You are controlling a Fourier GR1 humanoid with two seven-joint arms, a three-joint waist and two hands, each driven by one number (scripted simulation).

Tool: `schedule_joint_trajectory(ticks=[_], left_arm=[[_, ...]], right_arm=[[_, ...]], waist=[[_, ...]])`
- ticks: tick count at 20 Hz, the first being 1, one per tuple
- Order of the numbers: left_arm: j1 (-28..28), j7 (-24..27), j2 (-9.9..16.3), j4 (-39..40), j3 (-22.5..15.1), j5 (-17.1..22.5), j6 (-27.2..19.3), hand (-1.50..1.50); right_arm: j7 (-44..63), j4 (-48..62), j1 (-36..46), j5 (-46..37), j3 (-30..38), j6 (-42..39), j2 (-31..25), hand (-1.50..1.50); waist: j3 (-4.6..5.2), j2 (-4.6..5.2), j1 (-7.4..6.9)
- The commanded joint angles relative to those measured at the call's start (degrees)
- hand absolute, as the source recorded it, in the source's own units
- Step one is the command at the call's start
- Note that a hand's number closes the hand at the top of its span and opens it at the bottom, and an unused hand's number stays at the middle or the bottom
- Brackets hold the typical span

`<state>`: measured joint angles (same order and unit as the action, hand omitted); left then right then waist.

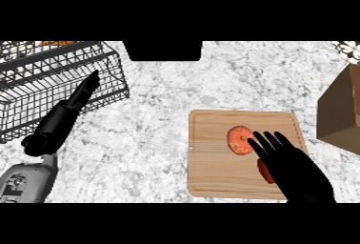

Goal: Pick the bell pepper from the cutting board and place it in the cardboard box

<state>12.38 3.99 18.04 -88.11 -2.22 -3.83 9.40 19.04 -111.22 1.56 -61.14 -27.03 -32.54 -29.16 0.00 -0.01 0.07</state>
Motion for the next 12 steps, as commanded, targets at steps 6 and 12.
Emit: schedule_joint_trajectory(ticks=[6, 12], left_arm=[[-1.41, 1.25, -2.89, -0.32, 1.16, -2.65, 0.89, 0.00], [-3.17, -0.78, -1.08, -4.20, 3.40, -1.04, 4.94, 0.00]], right_arm=[[-4.43, 6.21, -2.14, -5.85, -0.35, 4.12, 4.10, -1.50], [-5.99, 9.83, -0.85, -8.83, 3.32, 4.64, 3.71, -1.50]], waist=[[0.00, -0.01, -0.06], [0.00, -0.04, -0.14]])
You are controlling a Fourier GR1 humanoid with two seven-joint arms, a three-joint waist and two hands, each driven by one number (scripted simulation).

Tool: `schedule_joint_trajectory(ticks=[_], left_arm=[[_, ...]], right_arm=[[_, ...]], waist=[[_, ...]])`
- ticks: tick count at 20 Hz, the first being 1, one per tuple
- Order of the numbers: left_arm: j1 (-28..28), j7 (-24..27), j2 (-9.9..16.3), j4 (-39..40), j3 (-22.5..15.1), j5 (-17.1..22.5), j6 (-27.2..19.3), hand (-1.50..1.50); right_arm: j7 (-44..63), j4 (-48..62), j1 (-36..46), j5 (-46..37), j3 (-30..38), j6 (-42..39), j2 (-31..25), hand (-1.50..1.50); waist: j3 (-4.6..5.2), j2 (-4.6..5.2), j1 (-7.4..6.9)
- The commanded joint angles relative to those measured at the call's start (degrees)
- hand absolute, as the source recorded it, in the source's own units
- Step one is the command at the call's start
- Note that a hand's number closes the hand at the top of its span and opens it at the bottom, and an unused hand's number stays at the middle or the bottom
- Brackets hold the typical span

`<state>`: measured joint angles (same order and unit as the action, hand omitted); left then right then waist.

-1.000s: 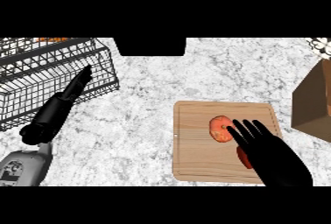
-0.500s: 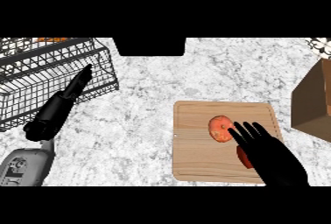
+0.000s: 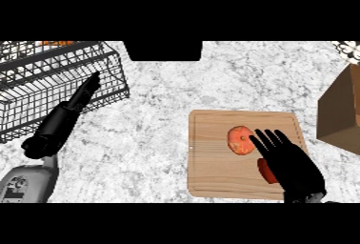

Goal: Pick the bell pepper from the cutting board and place it in the cardboard box

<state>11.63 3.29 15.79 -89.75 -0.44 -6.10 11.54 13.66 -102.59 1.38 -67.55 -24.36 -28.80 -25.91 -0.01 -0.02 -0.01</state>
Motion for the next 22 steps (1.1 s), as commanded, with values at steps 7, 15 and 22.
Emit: schedule_joint_trajectory(ticks=[7, 15, 22], left_arm=[[-2.79, -2.55, -1.18, -4.82, 1.67, 0.07, 2.17, 0.00], [3.30, 1.91, -1.03, 4.90, 3.76, -1.52, 2.02, 0.00], [1.28, -0.96, -1.53, 0.17, 3.03, -1.27, 2.75, 0.00]], right_arm=[[-6.10, 2.96, 1.43, 0.99, 6.53, -2.41, 0.72, -1.50], [-15.62, 14.06, 7.09, -5.65, 2.09, 12.03, 2.59, 1.50], [-27.26, 7.67, 0.77, -0.39, 0.04, 15.92, 0.94, 1.50]], waist=[[0.01, -0.04, -0.14], [0.00, 0.11, -0.17], [0.00, -0.05, 0.14]])
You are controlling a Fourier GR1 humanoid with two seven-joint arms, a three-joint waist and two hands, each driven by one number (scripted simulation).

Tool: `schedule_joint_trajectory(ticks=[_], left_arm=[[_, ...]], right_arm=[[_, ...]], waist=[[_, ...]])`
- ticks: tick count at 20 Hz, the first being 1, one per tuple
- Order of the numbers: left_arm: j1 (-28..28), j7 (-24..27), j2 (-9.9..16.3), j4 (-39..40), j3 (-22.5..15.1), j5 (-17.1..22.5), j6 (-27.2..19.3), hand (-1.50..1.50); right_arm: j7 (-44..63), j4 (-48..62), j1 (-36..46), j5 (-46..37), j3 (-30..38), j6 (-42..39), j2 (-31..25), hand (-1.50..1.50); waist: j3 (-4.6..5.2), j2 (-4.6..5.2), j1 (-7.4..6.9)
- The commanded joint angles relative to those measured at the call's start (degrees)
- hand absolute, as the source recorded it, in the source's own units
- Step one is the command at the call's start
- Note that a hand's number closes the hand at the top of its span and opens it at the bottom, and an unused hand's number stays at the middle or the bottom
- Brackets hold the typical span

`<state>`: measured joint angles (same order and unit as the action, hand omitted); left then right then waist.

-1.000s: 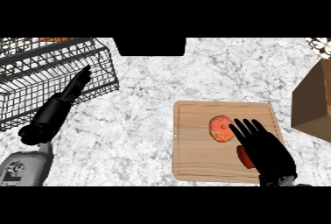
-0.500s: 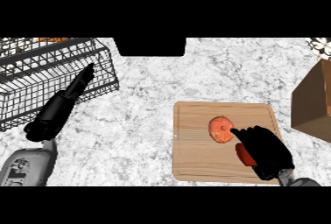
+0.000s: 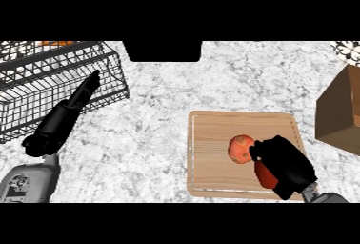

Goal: Pick the bell pepper from the cutting board and place it in the cardboard box

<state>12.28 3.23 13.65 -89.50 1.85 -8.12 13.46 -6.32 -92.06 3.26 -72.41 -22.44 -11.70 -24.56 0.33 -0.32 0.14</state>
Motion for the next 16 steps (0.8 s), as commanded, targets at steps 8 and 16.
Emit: schedule_joint_trajectory(ticks=[8, 16], left_arm=[[0.51, -0.85, 0.39, -0.16, 1.21, 0.30, 0.25, 0.00], [-2.67, 0.52, 1.15, -1.17, 1.60, 0.22, 1.56, 0.00]], right_arm=[[-20.07, -18.72, -13.76, 13.26, -3.46, 5.44, -4.39, 1.50], [-22.10, -39.63, -22.00, 20.41, 6.87, 4.48, -10.76, 1.50]], waist=[[-0.32, 0.10, 0.96], [-0.31, 0.06, 0.80]])
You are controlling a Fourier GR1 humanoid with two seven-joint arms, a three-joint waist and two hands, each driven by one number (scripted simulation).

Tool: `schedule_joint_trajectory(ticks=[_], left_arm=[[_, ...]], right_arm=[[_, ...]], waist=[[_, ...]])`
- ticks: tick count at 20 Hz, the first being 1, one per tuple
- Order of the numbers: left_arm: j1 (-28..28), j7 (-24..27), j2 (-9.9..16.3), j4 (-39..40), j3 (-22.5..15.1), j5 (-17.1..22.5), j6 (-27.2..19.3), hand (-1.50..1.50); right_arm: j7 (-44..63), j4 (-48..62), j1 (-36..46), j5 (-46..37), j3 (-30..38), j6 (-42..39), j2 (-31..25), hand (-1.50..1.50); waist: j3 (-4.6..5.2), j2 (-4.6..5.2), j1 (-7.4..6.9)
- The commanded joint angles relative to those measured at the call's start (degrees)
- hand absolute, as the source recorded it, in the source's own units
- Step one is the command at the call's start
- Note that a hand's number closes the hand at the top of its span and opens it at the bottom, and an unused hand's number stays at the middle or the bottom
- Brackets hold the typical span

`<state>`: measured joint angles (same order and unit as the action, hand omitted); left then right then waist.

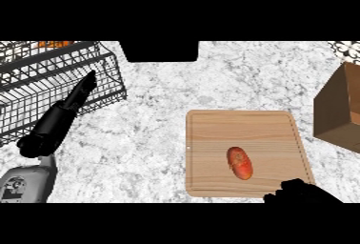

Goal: Pick the bell pepper from the cutting board and place it in the cardboard box

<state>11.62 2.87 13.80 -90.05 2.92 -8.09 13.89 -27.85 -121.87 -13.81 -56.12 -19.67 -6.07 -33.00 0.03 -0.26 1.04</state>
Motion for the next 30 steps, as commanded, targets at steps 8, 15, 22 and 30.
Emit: schedule_joint_trajectory(ticks=[8, 15, 22, 30], left_arm=[[-0.29, 0.73, -0.93, 0.12, -1.14, -1.07, -0.10, 0.00], [-0.62, 1.17, -0.62, 0.45, -0.72, 0.11, 1.60, 0.00], [0.56, 0.35, -1.89, 0.32, -1.33, -1.19, 0.40, 0.00], [1.69, -1.36, -2.58, -0.04, -2.06, -1.58, 0.40, 0.00]], right_arm=[[17.00, -11.11, 0.03, 24.96, 23.06, -7.59, 7.08, 1.50], [29.02, 1.26, 17.26, 36.74, 38.71, -12.94, 3.23, 1.50], [18.64, 24.60, 27.33, 29.71, 41.06, -12.97, -7.28, 1.50], [11.41, 47.06, 33.67, 25.06, 34.33, -23.12, -17.69, 1.50]], waist=[[0.02, 0.34, -0.20], [0.01, 0.39, -1.67], [-0.06, 0.51, -1.95], [-0.08, 0.68, -2.80]])
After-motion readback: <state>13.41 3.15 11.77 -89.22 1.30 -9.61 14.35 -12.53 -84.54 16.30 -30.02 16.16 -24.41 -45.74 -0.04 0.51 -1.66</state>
